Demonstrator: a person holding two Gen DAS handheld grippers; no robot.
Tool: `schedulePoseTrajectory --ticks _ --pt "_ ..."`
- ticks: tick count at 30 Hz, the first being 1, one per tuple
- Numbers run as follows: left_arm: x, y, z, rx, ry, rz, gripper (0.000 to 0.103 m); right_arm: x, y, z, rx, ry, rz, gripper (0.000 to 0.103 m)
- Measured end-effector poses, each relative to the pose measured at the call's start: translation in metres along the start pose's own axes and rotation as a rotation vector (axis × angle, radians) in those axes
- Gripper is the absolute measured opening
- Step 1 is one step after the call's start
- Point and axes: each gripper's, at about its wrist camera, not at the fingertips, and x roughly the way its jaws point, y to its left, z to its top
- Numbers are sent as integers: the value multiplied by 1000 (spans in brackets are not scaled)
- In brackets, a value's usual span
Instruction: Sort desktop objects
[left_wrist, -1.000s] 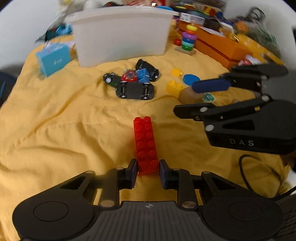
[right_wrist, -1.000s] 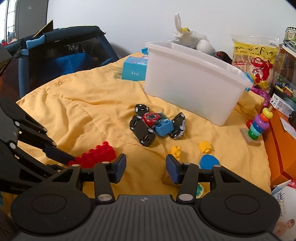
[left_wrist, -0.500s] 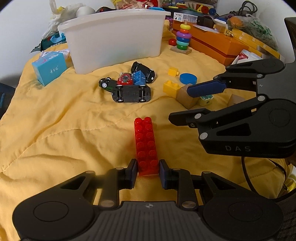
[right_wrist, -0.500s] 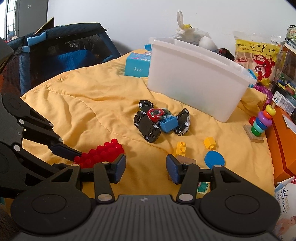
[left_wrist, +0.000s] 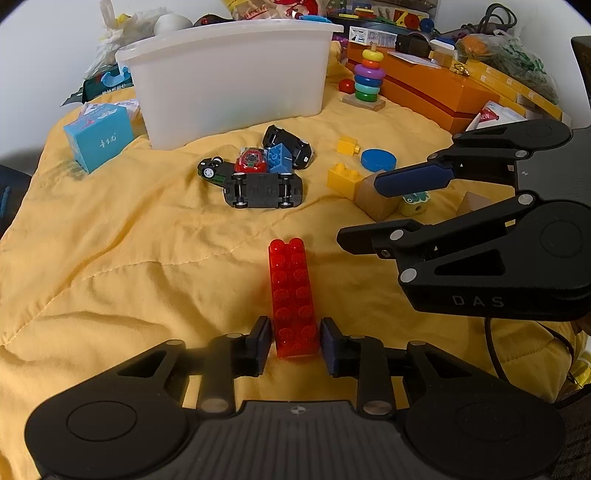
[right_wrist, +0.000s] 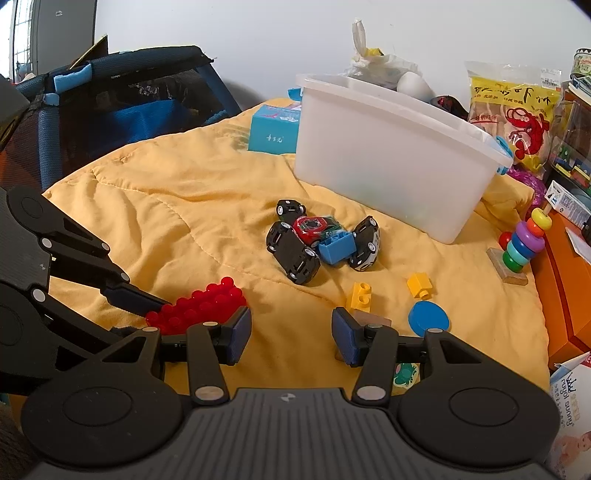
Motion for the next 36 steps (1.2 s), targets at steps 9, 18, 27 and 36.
schedulePoseTrajectory --ticks 9,18,27,36 --pt "3 -5 3 24 5 15 54 1 -1 0 2 1 0 53" --pt "5 -3 5 15 8 15 57 1 -2 0 1 0 4 53" --pt "4 -3 5 14 7 15 58 2 -2 1 3 2 3 53" --pt "5 -3 5 11 6 20 59 2 -1 1 3 3 4 53"
